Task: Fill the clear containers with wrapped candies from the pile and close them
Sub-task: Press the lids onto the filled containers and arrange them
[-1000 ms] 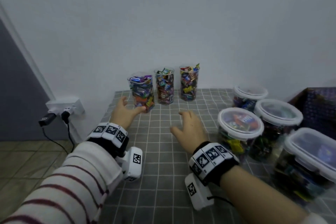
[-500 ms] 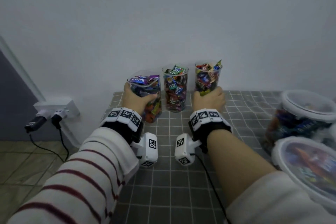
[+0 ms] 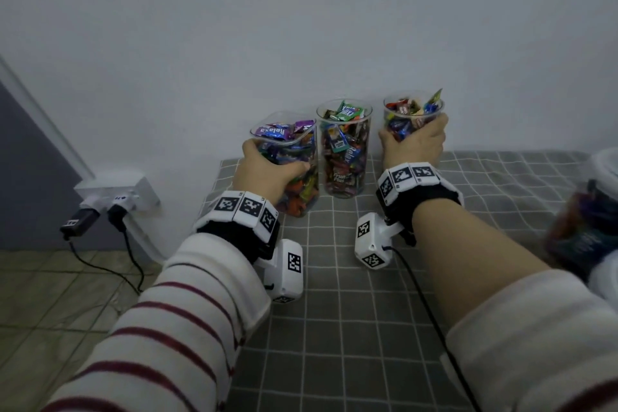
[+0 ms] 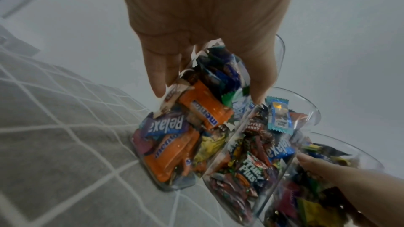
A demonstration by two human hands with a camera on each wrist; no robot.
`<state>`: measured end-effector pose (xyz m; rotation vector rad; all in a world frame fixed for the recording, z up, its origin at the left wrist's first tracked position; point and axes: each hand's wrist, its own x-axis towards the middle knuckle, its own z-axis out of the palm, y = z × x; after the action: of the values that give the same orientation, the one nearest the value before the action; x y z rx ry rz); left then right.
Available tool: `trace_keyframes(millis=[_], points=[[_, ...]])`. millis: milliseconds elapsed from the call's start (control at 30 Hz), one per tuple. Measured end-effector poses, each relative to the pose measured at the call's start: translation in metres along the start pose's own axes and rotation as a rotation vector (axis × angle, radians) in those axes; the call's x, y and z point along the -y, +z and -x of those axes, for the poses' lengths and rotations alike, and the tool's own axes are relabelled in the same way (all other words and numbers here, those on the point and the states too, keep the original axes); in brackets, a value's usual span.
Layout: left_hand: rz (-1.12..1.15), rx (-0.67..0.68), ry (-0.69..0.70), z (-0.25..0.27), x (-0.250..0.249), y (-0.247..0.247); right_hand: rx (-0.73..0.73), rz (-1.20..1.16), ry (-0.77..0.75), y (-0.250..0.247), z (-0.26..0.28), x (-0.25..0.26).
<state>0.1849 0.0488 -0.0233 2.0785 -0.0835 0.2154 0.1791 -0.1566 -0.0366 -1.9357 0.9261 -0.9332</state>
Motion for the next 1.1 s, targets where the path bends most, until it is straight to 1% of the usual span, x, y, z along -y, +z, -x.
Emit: trace_keyframes(millis=[133, 300, 400, 500, 667, 800, 933, 1100], points=[[0.006, 0.008, 0.009, 0.009, -0.003, -0.004, 0.019, 0.033, 0.009, -0.011, 0.015, 0.003], [0.035, -0.029, 0.022, 0.034, -0.001, -0.010, 0.039, 0.035, -0.009, -0.035, 0.049, -0.001], [0.047, 0.015, 0.033, 0.051, 0.000, -0.014, 0.064, 0.029, -0.015, -0.050, 0.071, -0.002], [0.070, 0.060, 0.001, 0.071, 0.001, -0.019, 0.120, 0.027, -0.007, -0.067, 0.089, -0.001], [0.065, 0.073, -0.002, 0.106, -0.004, -0.030, 0.195, -0.015, -0.004, -0.099, 0.122, -0.002], [0.054, 0.065, 0.002, 0.134, -0.008, -0.037, 0.230, -0.029, -0.040, -0.125, 0.150, -0.005], [0.037, 0.092, 0.004, 0.159, -0.010, -0.042, 0.271, -0.039, -0.071, -0.151, 0.175, -0.014], [0.021, 0.155, -0.003, 0.190, -0.011, -0.050, 0.302, -0.036, -0.090, -0.178, 0.192, -0.020]])
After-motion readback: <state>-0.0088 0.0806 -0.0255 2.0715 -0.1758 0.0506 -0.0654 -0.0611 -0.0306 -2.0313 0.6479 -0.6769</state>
